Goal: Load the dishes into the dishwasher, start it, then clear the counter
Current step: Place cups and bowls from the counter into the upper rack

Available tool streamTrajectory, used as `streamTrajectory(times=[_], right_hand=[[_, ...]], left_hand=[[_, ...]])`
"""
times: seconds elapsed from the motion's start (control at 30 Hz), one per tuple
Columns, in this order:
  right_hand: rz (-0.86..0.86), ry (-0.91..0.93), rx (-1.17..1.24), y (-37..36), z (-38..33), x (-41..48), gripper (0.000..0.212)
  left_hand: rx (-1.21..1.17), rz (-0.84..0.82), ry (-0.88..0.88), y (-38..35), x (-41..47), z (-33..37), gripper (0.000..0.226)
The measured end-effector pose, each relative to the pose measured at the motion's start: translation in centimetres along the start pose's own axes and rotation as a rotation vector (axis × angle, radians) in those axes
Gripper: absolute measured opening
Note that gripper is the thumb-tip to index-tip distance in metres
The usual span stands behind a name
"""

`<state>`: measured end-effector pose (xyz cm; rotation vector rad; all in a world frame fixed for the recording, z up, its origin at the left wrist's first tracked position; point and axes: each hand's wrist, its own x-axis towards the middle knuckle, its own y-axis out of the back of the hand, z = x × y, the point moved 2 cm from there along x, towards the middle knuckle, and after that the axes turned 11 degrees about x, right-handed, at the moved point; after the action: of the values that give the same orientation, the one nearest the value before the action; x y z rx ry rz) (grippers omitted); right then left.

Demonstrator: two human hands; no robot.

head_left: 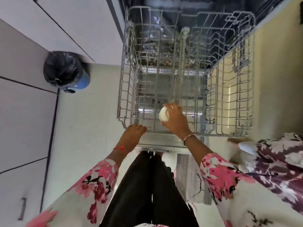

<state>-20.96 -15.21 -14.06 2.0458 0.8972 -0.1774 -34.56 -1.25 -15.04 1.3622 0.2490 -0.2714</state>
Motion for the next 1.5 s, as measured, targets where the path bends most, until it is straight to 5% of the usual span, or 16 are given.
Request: streamTrajectory(times=[0.43, 0.9, 1.03, 1.5], right_hand=[[-0.06, 0.094, -0.505, -3.7, 1.0, 2.1, 0.074], [0.107, 0.186, -0.264, -2.6, 0.5, 0.9, 0.075], [0.144, 0.209, -0.23, -2.4, 0.4, 0.5, 0.075], [-0.1, 0.094, -0.33, -4.6, 1.1, 3.2, 0.074]], left_hand=[[-0.017, 0.145, 0.088, -2.0, 0.1, 0.3, 0.034], [-0.017, 0.154, 0.074, -2.5, 0.0, 0.2, 0.036], [-0.036, 0.174, 0.057, -2.4, 0.2, 0.1, 0.013], [-0.057, 0.195, 0.039, -2.7, 0.2, -0.2, 0.021]])
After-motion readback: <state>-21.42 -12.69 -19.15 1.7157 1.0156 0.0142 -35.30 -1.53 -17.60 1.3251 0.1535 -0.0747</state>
